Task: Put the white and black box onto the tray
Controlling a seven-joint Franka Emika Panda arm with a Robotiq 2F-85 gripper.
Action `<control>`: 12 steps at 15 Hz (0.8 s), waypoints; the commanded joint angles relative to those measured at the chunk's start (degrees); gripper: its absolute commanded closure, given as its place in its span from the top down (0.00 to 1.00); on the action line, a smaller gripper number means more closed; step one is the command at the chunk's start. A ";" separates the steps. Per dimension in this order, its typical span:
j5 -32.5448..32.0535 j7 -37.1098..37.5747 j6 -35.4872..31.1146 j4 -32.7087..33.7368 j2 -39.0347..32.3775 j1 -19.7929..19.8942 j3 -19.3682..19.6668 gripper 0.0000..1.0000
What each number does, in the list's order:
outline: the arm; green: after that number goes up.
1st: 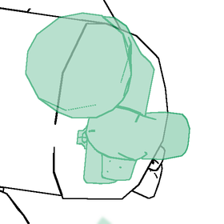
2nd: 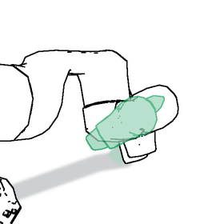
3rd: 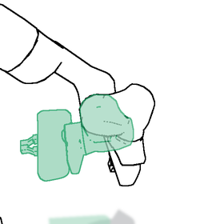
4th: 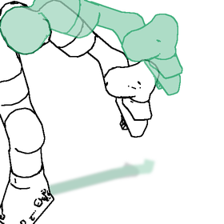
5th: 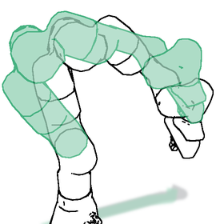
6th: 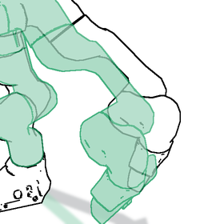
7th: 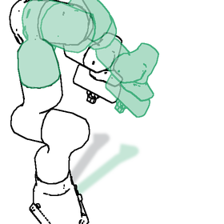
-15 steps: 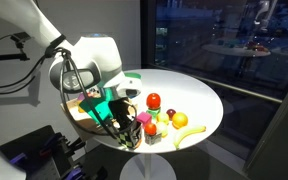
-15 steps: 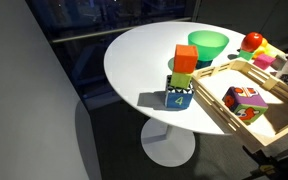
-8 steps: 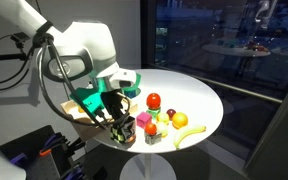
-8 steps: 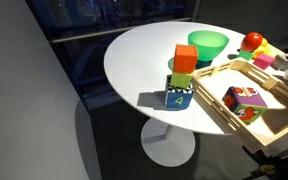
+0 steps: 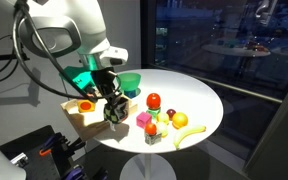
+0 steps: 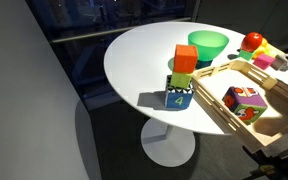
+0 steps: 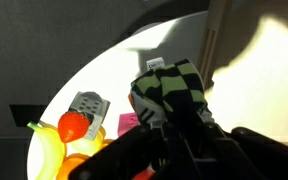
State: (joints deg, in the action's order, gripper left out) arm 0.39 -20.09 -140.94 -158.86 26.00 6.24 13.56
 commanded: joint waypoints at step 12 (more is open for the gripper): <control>4.53 -1.39 20.36 0.02 7.97 -4.74 -0.57 0.42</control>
State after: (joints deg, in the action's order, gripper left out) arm 4.23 -20.61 -124.16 -158.93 32.29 1.26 13.40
